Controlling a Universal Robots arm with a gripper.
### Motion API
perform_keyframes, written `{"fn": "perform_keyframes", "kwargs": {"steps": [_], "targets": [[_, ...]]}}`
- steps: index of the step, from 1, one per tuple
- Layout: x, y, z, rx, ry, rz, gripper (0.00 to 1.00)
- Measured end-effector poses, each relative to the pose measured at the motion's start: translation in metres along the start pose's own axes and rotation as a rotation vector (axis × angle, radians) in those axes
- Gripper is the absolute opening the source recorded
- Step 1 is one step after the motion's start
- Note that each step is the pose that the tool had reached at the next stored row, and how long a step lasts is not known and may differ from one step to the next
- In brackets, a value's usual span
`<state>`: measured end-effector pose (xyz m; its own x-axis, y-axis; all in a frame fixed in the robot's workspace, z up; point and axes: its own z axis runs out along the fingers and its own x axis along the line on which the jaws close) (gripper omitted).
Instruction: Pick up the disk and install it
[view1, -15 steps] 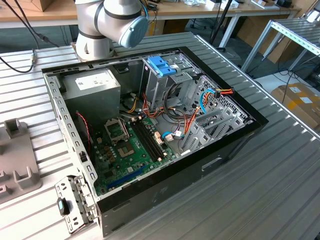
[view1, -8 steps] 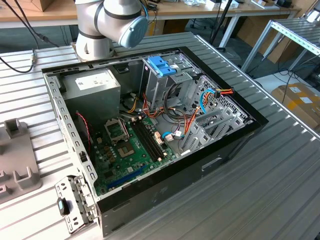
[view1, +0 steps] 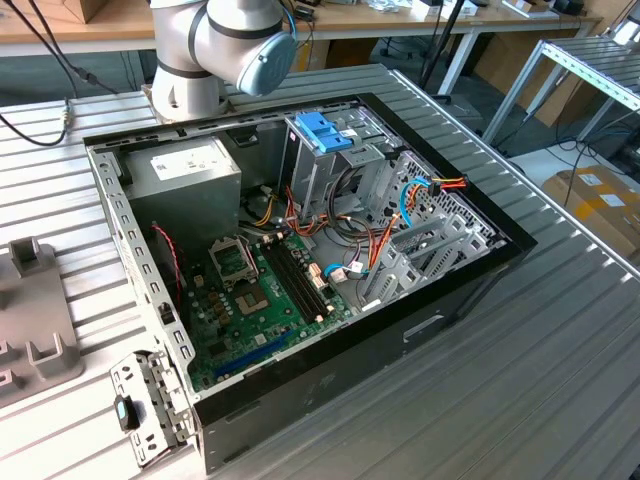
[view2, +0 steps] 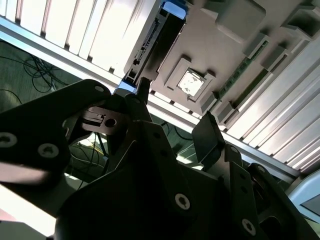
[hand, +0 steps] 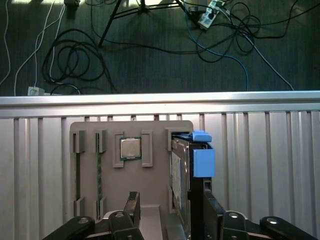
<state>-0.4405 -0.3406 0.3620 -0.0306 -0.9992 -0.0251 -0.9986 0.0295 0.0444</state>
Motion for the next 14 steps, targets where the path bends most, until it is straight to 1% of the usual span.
{"fn": "perform_keyframes", "kwargs": {"steps": [14], "targets": [[-0.0022,0.0008,0.0019,0.0000,0.0000,0.000,0.62]]}}
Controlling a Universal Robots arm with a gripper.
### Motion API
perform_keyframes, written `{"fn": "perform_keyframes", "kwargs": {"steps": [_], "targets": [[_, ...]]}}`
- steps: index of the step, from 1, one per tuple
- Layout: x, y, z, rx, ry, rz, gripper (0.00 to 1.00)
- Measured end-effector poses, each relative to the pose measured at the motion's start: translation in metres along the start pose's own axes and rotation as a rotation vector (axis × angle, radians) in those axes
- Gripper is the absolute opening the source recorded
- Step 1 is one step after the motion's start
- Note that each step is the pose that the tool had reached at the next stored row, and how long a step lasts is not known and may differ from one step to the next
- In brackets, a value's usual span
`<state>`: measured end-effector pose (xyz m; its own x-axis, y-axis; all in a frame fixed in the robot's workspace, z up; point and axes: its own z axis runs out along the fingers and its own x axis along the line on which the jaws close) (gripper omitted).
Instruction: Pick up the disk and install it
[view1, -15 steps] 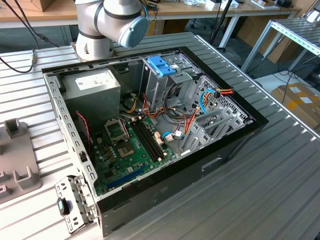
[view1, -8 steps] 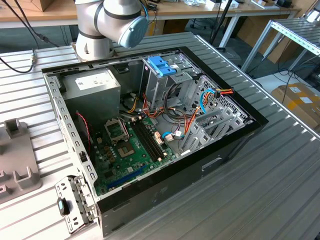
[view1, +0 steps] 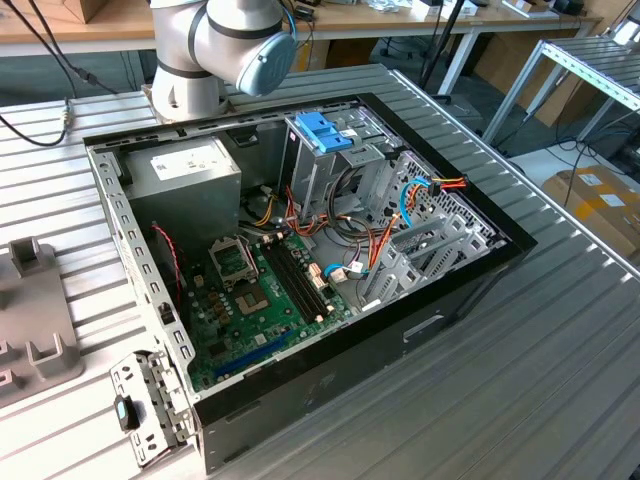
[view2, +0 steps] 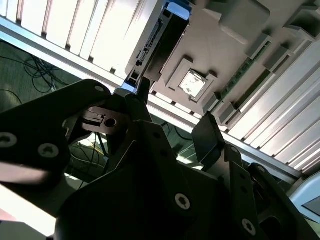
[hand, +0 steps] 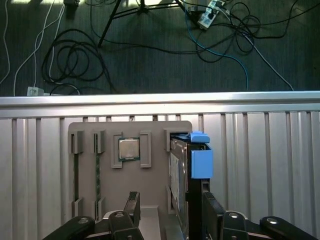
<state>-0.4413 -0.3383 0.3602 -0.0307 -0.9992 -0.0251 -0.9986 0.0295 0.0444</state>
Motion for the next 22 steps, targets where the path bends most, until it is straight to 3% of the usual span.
{"fn": "perform_keyframes", "kwargs": {"steps": [22], "targets": [[-0.0050,0.0013,0.0039,0.0002,-0.0001,0.000,0.62]]}}
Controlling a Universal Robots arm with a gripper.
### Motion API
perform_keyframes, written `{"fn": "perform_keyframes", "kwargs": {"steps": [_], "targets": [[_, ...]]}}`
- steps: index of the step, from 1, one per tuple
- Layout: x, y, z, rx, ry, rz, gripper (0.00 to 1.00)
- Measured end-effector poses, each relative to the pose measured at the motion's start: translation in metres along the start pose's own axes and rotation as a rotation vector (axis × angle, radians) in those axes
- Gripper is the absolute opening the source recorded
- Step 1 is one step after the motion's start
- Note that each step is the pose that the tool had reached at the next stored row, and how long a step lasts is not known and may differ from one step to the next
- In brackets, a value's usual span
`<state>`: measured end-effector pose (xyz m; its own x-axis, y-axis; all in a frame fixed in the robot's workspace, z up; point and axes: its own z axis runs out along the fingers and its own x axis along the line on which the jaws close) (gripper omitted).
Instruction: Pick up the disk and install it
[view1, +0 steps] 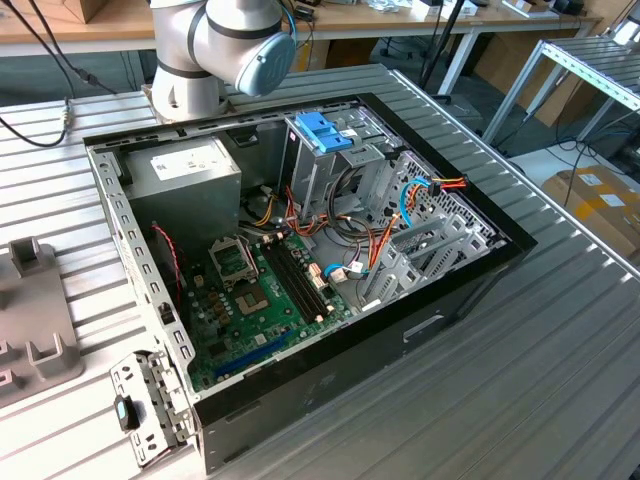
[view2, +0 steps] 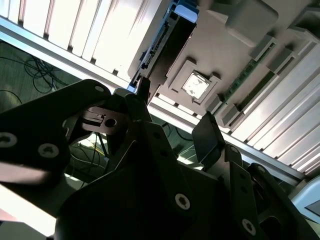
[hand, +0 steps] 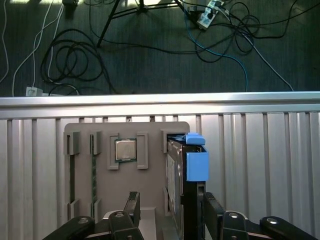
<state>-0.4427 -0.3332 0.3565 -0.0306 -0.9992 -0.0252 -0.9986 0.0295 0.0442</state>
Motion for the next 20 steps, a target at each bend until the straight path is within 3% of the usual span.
{"fn": "perform_keyframes", "kwargs": {"steps": [20], "targets": [[-0.0056,0.0037,0.0065,-0.0002,0.0001,0.000,0.62]]}}
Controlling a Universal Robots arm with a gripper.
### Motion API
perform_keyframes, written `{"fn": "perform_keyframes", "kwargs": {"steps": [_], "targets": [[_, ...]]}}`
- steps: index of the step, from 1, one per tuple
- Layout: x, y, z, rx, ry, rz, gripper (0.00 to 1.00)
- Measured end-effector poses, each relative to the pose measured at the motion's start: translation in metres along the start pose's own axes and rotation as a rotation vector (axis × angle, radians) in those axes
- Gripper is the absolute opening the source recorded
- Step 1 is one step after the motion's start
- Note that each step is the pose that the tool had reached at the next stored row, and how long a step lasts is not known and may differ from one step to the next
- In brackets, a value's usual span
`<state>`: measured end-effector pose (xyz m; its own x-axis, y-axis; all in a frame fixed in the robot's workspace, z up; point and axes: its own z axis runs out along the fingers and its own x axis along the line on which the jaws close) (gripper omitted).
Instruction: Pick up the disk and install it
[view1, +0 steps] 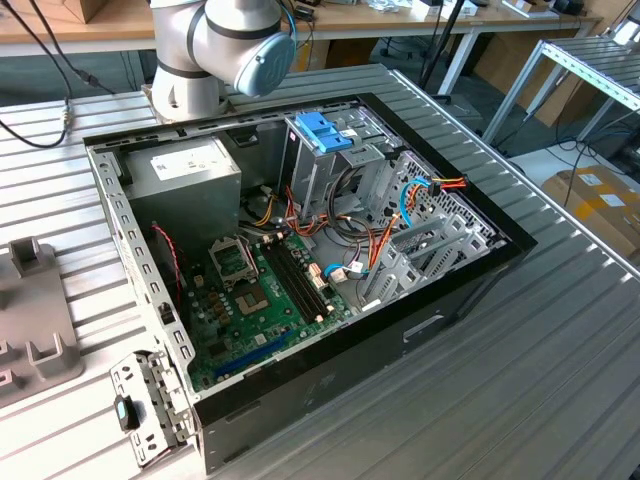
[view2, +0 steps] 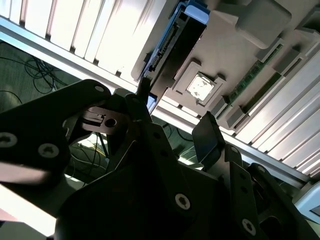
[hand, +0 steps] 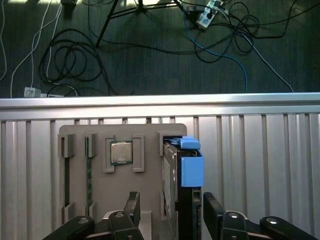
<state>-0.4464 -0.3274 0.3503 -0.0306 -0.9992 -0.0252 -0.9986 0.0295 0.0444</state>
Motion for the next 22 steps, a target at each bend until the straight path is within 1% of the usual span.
{"fn": "perform_keyframes", "kwargs": {"steps": [11,14,22], "targets": [[-0.0017,0.0025,0.0030,0.0000,0.0000,0.000,0.62],[-0.0025,0.0033,0.0047,0.0001,0.0000,0.000,0.62],[-0.0032,0.0040,0.0072,0.0000,0.0000,0.000,0.62]]}}
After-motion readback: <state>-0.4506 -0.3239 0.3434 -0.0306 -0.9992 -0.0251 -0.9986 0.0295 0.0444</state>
